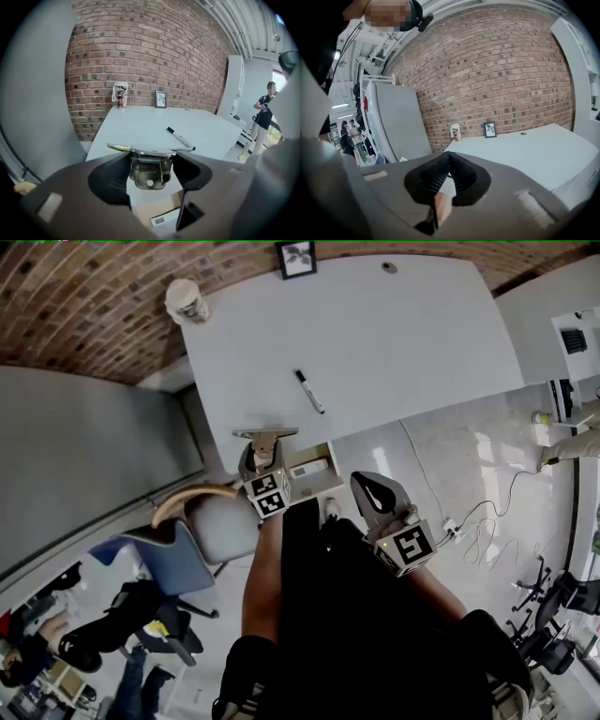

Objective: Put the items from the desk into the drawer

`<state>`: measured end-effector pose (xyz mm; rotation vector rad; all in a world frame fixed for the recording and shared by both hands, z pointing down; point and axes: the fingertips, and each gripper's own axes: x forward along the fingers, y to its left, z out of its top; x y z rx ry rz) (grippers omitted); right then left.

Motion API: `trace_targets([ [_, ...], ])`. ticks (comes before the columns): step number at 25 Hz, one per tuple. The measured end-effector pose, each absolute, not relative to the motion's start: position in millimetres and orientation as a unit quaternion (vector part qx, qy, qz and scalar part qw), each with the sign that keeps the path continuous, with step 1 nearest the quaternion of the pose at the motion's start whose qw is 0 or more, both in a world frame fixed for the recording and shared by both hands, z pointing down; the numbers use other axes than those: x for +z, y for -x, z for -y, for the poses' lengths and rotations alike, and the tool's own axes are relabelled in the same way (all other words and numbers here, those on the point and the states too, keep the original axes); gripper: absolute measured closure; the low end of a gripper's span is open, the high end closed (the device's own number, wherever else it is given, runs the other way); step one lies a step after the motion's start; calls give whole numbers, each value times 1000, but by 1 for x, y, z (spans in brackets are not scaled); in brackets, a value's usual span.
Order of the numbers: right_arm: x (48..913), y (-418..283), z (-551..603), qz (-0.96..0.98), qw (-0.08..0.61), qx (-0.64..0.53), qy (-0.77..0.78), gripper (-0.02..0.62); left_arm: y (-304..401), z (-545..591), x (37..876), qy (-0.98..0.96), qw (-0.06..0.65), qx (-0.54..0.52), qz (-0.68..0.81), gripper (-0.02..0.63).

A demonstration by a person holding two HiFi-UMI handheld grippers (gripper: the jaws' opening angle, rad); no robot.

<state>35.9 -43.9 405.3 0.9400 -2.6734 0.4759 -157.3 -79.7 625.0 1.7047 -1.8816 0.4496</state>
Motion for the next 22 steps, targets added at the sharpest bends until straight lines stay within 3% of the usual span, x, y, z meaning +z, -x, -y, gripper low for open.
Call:
trace_targets([
  [10,391,-59,-8,945,100,134,-280,591,122,-22,553,-631,256,129,721,308],
  [22,420,-56,-34,945,110,144,-273,591,91,-92,581,-630,303,128,703,310],
])
